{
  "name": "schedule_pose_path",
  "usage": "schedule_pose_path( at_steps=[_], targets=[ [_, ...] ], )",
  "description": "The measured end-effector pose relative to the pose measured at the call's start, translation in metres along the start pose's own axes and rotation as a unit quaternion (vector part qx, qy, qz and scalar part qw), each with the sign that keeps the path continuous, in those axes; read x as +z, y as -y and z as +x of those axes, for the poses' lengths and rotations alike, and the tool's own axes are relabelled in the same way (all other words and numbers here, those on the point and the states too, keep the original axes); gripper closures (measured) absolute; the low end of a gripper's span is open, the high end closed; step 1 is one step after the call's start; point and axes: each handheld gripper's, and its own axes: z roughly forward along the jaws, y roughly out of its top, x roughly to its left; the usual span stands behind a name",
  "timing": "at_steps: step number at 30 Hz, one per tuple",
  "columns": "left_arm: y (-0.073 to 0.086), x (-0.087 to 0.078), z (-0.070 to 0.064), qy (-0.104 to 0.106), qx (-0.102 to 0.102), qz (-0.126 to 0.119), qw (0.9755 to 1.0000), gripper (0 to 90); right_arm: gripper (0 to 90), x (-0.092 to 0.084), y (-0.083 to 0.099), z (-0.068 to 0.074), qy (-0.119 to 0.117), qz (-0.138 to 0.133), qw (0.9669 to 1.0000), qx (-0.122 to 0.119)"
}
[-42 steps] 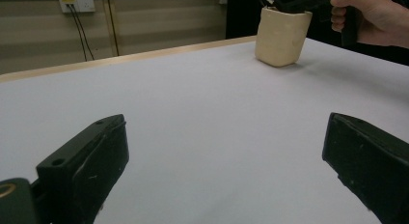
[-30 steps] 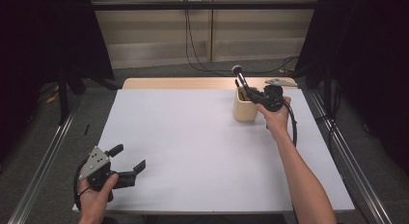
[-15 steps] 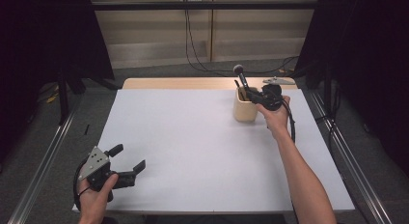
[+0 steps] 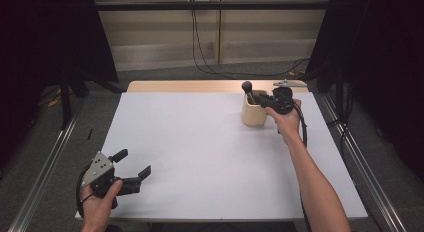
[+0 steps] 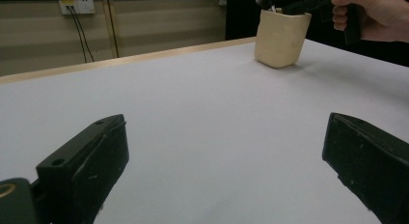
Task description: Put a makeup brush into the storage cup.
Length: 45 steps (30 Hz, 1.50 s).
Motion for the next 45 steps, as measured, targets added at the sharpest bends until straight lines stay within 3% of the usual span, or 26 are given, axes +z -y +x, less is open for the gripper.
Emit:
schedule_pose_path(
  at_steps=[6, 16, 22, 24, 28, 37, 45],
  targets=[
    [0.000, 0.000, 0.000, 0.001, 0.002, 0.003, 1.0000, 2.5, 55.1, -0.006, -0.002, 0.001, 0.004, -0.017, 0.9998, -0.003],
    [0.000, 0.004, 0.003, -0.001, -0.004, 0.004, 1.0000, 2.5, 24.6, -0.016, -0.003, -0.001, -0.002, -0.037, 0.9993, -0.003],
    [0.000, 0.004, 0.005, -0.005, -0.006, 0.004, 1.0000, 2.5, 2.3, -0.019, -0.002, -0.002, -0.001, -0.045, 0.9989, 0.009],
    [0.000, 0.005, 0.005, -0.005, -0.004, 0.005, 1.0000, 2.5, 1.8, -0.021, 0.000, -0.001, -0.001, -0.057, 0.9983, 0.006],
    [0.000, 0.004, 0.004, -0.004, -0.004, 0.004, 1.0000, 2.5, 2.3, -0.024, 0.004, 0.000, 0.006, -0.050, 0.9987, 0.008],
    [-0.001, 0.001, 0.001, -0.002, 0.001, 0.000, 1.0000, 2.5, 1.1, -0.038, 0.008, 0.006, 0.008, -0.062, 0.9980, -0.008],
    [-0.001, -0.001, 0.002, -0.005, -0.001, -0.002, 1.0000, 2.5, 1.8, -0.047, 0.018, 0.008, 0.015, -0.073, 0.9973, 0.003]
  ],
)
